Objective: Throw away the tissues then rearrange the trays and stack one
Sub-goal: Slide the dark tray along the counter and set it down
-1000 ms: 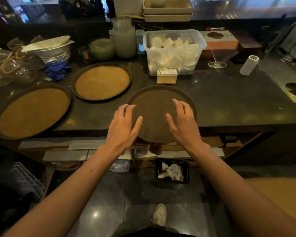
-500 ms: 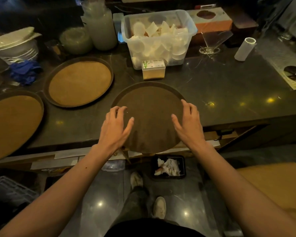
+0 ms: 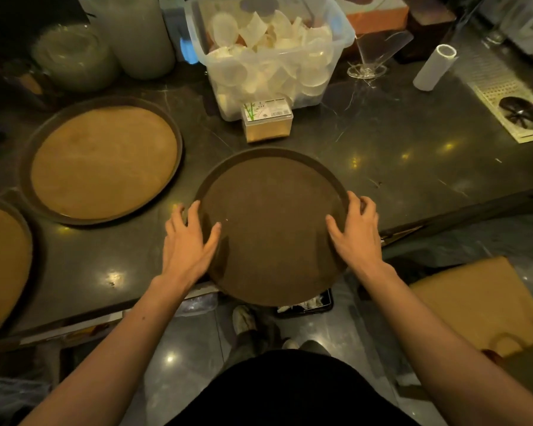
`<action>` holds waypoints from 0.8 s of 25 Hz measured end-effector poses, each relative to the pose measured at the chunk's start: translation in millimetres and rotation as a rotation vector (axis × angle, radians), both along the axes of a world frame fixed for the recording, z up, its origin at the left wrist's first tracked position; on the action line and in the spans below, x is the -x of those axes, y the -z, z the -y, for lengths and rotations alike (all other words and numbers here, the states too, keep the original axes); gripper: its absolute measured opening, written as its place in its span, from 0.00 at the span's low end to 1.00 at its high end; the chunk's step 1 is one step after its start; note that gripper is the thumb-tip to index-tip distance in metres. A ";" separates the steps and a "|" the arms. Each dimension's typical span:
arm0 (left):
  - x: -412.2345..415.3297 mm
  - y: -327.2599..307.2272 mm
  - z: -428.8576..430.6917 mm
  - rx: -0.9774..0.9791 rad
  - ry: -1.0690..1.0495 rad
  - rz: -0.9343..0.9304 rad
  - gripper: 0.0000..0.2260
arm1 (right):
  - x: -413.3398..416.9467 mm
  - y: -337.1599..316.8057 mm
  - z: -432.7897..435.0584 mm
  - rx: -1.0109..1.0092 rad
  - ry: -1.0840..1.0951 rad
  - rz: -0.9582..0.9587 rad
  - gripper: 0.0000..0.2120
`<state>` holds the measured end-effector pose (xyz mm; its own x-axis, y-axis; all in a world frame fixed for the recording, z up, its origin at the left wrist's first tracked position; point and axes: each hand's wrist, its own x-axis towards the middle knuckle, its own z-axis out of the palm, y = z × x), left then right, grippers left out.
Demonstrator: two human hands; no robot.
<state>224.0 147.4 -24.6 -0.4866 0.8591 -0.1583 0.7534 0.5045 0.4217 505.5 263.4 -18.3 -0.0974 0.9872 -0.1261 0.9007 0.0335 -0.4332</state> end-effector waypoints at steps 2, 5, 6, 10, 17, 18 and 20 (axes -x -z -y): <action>3.0 6.9 -1.1 0.030 -0.022 0.062 0.31 | 0.5 4.2 -1.5 0.031 0.032 0.017 0.33; 1.1 11.6 -3.0 0.020 -0.067 0.162 0.34 | 0.4 8.6 -4.3 0.071 0.048 0.016 0.35; 0.6 12.2 -4.6 0.003 -0.082 0.195 0.35 | -0.5 10.1 -5.5 0.076 0.051 0.015 0.36; 2.3 14.9 -15.4 -0.019 -0.158 0.270 0.42 | -5.5 14.4 -12.5 0.129 0.077 -0.009 0.40; -8.3 17.8 -17.5 0.004 -0.239 0.252 0.44 | -12.8 21.6 -19.7 0.192 0.072 -0.038 0.43; -10.2 18.2 -15.9 -0.004 -0.245 0.245 0.44 | -14.0 22.4 -19.4 0.189 0.070 -0.049 0.43; -14.2 17.5 -13.7 -0.022 -0.272 0.243 0.44 | -16.6 22.4 -19.3 0.183 0.069 -0.077 0.43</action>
